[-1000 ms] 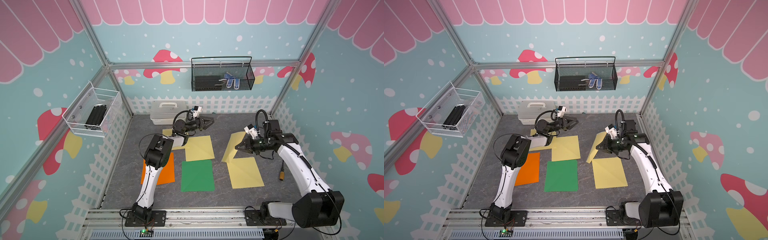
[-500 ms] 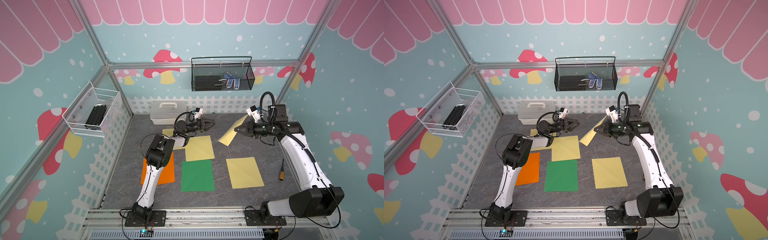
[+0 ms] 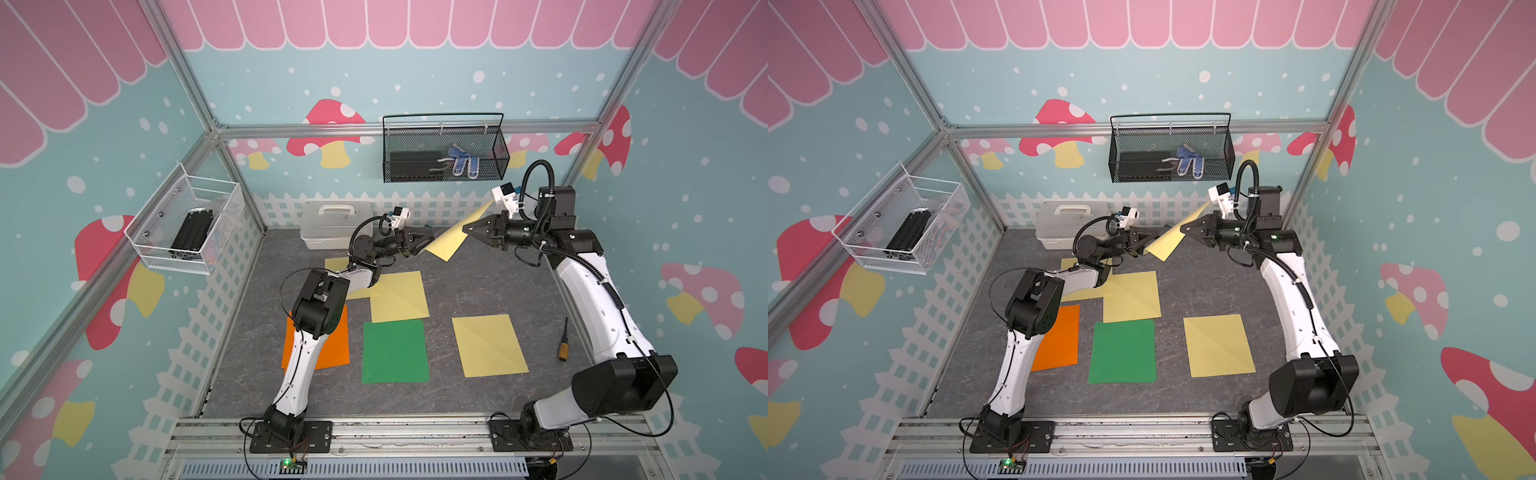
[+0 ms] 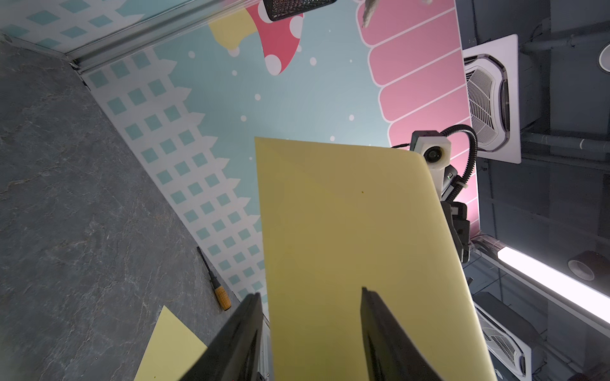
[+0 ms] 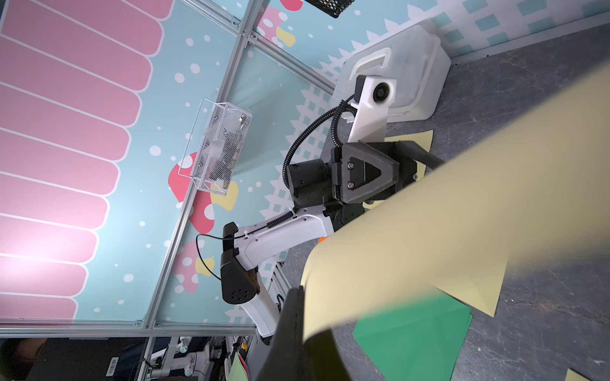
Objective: Sort the scattered colored papers by color
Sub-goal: Pick up the colored paper from the center of the board.
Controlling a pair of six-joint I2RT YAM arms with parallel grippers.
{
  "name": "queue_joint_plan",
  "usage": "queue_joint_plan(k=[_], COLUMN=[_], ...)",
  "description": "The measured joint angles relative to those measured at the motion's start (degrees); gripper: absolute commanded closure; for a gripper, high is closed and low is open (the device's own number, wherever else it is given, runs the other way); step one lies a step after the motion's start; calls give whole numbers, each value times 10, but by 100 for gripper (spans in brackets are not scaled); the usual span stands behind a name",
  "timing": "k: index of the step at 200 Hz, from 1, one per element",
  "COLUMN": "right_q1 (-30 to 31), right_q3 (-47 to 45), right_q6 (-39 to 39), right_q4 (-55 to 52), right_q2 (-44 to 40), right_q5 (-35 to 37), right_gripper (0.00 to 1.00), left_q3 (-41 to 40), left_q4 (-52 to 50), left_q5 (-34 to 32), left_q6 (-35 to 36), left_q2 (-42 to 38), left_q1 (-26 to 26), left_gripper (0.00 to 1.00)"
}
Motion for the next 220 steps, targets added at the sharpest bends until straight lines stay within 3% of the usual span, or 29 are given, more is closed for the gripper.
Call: queue_joint_plan(k=[54,176,220], right_q1=[6,6,5], right_q3=[21,-29,-33], right_q6=[6,-10,-51], right_q4=[20,31,-23], right_q2=[9,9,-4], right_q5=[-13,-16,9], right_gripper=[99,99,99], left_q3=[0,29,29], left_q4=[0,0,0], left_q5=[-10,-24,-24], left_q6=[-8,-26,-26], left_q2=[0,-4,-4], left_q1=[0,0,0], left_gripper=[49,50,55])
